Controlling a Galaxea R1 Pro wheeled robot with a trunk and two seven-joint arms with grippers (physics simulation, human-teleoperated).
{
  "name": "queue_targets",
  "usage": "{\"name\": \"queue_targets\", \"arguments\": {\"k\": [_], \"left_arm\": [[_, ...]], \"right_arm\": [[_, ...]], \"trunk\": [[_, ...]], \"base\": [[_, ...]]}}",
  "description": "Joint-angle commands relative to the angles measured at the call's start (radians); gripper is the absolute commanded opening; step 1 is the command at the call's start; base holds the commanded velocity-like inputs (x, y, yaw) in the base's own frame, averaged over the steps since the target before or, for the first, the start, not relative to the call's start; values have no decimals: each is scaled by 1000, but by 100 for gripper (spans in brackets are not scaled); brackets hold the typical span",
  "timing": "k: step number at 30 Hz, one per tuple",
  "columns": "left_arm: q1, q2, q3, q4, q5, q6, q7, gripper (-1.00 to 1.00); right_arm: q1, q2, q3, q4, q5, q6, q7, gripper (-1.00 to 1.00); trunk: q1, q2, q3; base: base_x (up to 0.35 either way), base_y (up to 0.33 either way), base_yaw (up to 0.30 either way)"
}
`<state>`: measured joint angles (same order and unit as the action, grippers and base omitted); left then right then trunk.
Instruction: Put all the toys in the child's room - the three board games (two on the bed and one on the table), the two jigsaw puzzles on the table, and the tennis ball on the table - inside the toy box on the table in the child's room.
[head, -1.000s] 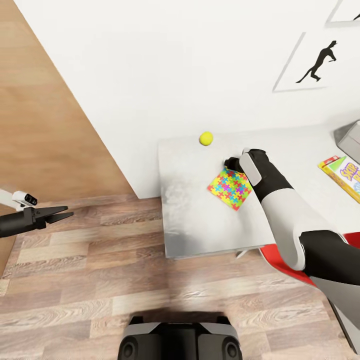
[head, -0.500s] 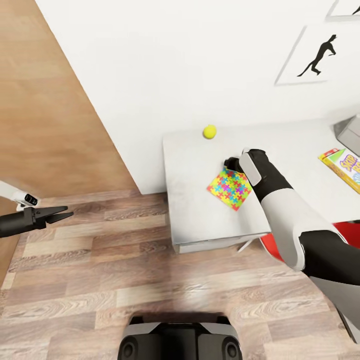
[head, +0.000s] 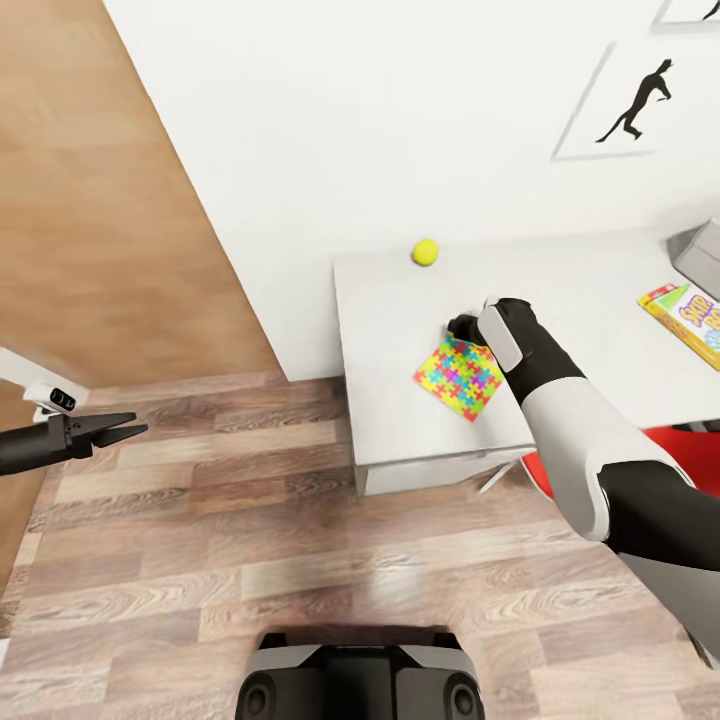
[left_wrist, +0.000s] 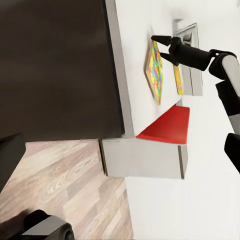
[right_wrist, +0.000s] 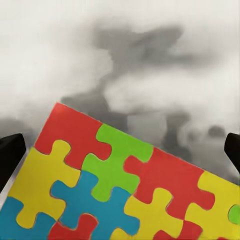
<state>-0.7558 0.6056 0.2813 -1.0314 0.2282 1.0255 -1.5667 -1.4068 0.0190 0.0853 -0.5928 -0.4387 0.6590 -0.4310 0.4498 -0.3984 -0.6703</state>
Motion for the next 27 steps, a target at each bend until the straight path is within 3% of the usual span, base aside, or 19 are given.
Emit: {"name": "queue_targets", "arguments": {"k": [1, 27], "left_arm": [[0, 0, 0, 0, -1, 10, -4, 100], [0, -1, -1, 1, -3, 10, -4, 100]], "right_arm": [[-1, -1, 5, -1, -11, 2, -9, 100], [0, -2, 5, -1, -12, 2, -9, 100]], "trunk": [[0, -2, -1], [0, -2, -1]], "base": [[-148, 82, 0], [-86, 73, 0]]}}
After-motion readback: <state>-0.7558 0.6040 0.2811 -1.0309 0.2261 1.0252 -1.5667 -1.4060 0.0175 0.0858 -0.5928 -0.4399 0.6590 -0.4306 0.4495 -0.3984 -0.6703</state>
